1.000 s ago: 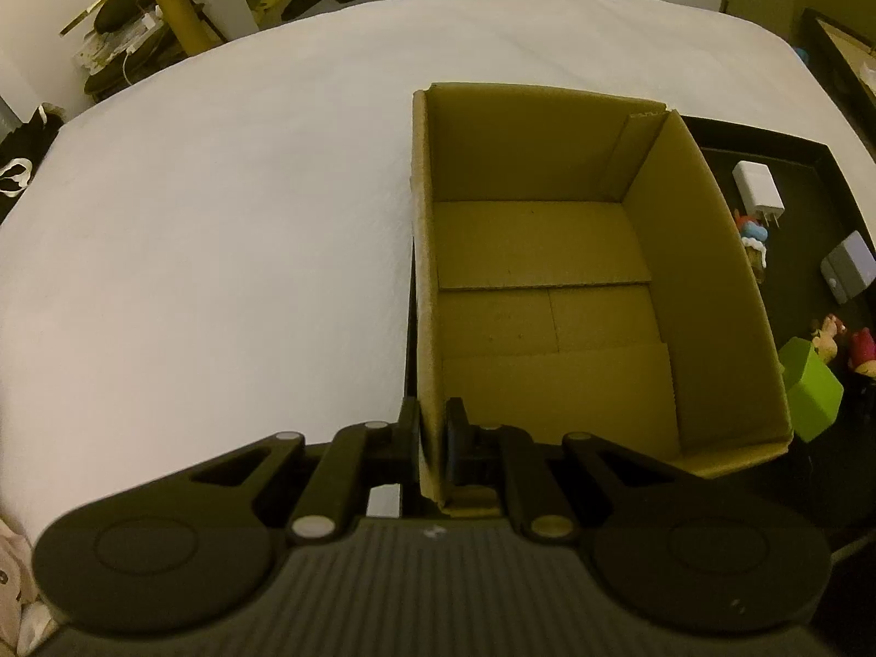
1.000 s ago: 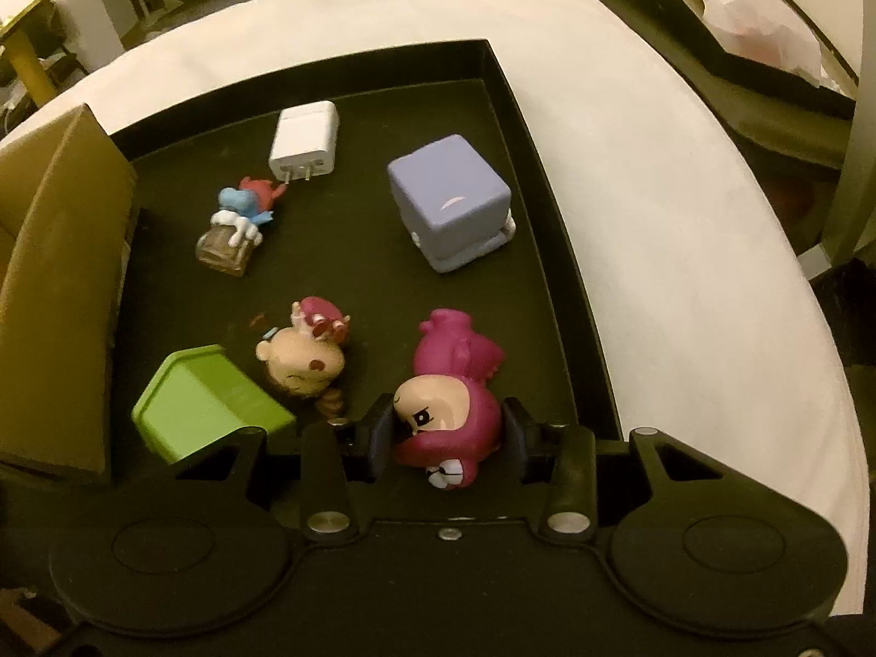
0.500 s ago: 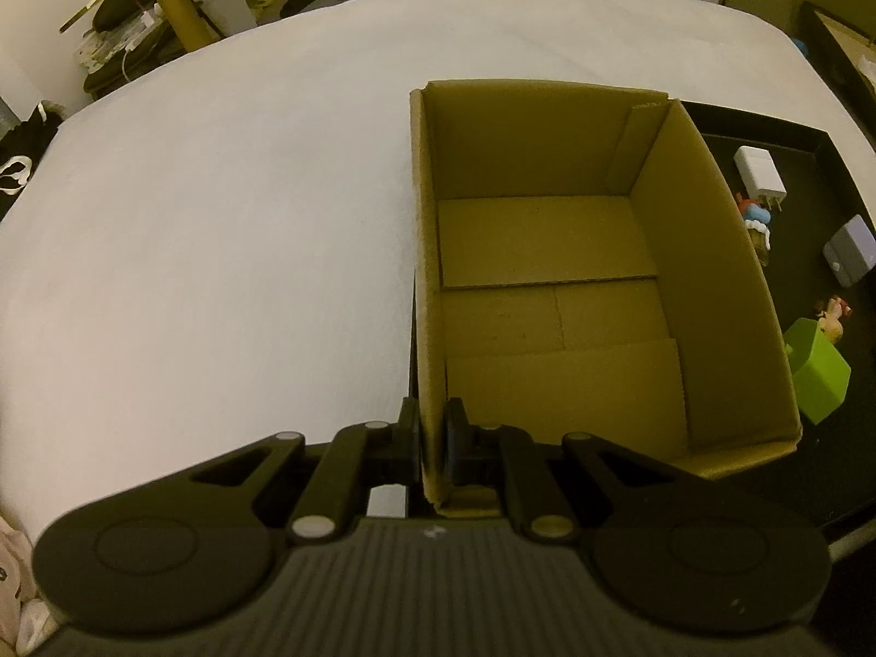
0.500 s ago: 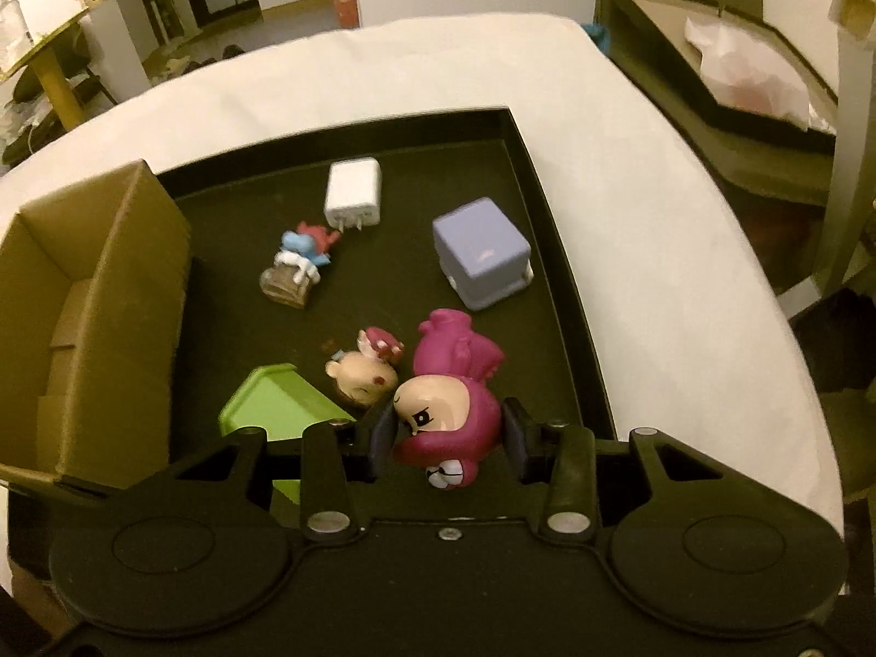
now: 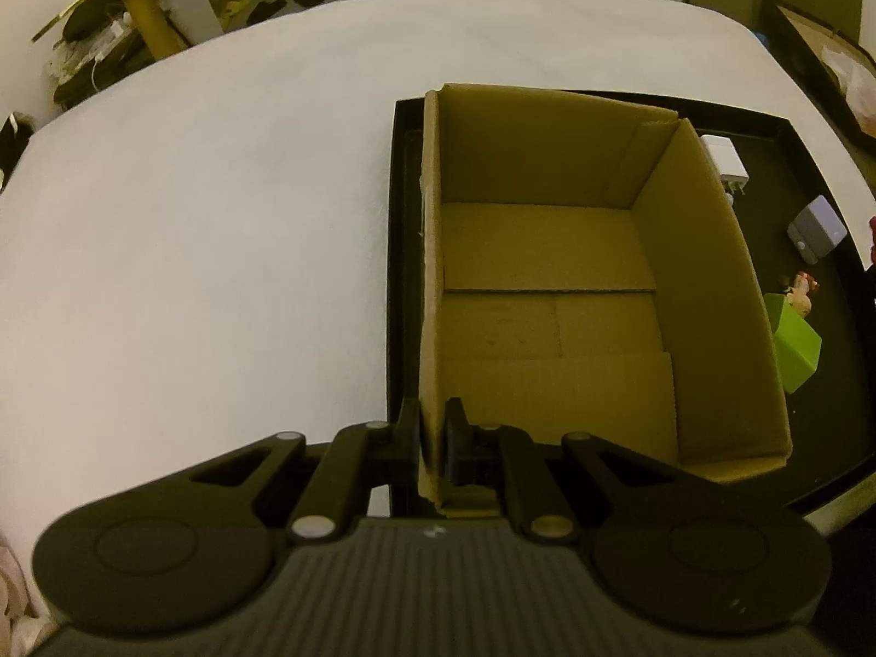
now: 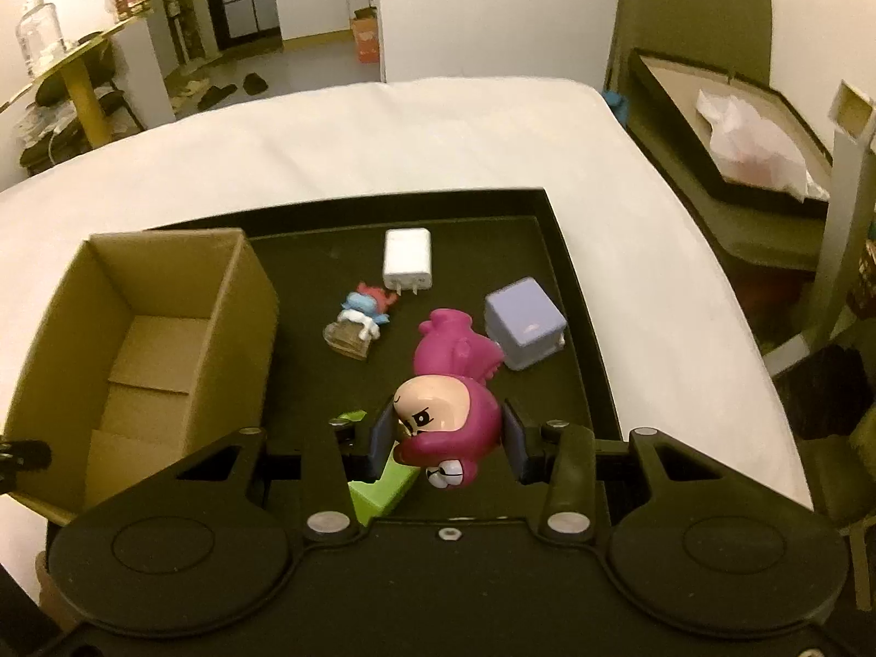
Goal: Organize rigid objects
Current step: 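Lift the pink plush figure with the right gripper over the box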
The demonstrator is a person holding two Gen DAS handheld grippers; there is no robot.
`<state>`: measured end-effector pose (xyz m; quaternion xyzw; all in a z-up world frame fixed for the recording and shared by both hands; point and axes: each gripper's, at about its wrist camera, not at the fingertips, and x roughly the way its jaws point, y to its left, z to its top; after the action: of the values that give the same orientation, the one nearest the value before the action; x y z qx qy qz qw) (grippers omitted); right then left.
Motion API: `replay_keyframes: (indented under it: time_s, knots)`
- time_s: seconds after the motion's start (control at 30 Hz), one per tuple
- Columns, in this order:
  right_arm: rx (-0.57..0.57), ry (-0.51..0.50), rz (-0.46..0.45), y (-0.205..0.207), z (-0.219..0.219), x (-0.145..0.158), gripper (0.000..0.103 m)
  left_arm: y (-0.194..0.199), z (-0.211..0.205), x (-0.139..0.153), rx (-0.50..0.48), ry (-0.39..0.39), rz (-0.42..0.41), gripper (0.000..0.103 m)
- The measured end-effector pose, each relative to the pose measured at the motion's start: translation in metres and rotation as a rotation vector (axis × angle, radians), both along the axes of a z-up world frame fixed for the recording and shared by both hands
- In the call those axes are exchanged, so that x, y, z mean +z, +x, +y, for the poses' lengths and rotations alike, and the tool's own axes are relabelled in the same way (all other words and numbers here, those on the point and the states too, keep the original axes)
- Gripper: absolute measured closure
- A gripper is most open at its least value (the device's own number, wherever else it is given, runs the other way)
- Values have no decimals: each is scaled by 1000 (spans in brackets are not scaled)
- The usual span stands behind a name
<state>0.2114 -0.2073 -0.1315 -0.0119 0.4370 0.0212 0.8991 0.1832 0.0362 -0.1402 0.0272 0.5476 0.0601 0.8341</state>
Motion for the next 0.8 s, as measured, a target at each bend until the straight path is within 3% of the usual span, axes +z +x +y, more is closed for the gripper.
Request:
replay_keyframes:
  time_s: [0.8]
  knots:
    - [217,-112,-105,-1,90,32,63,0,15,0,41,-61,14,89]
